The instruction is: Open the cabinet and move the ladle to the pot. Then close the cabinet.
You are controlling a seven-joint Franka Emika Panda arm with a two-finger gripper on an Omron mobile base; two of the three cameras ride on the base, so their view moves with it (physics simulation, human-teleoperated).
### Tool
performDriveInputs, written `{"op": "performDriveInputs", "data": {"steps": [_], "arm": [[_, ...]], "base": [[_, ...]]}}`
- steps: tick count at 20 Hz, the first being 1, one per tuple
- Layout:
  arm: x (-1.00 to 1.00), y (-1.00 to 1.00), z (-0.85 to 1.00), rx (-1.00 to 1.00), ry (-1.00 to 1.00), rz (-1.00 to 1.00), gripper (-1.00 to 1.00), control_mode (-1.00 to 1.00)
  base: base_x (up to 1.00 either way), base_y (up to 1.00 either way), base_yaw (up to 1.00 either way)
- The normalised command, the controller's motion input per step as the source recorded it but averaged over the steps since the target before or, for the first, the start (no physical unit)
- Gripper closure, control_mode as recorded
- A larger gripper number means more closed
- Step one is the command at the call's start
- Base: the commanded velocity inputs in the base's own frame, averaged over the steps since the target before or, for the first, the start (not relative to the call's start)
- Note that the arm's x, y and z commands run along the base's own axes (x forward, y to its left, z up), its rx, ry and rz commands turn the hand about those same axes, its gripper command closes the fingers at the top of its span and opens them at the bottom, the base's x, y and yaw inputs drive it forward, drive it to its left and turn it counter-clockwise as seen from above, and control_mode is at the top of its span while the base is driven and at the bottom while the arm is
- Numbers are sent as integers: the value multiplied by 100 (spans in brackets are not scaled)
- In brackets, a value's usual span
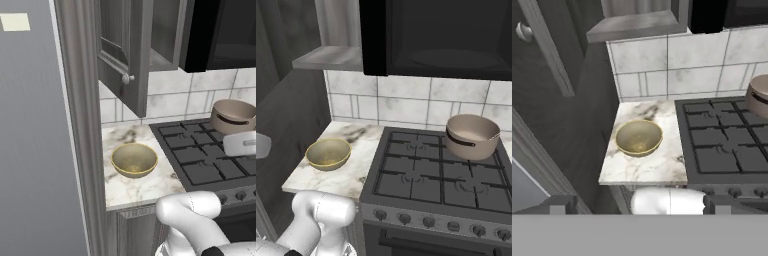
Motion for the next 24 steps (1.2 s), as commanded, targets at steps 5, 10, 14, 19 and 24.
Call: {"op": "performDriveInputs", "data": {"steps": [5,10,14,19,24], "arm": [[12,42,5,0,-23,12,-100,-100],[34,28,0,0,-30,5,-100,-100],[32,2,0,0,-26,3,-100,-100],[5,0,0,0,-27,8,-100,-100],[0,2,2,0,-31,10,-100,-100]], "base": [[0,0,0],[0,0,0],[0,0,0],[0,0,0],[0,0,0]]}}
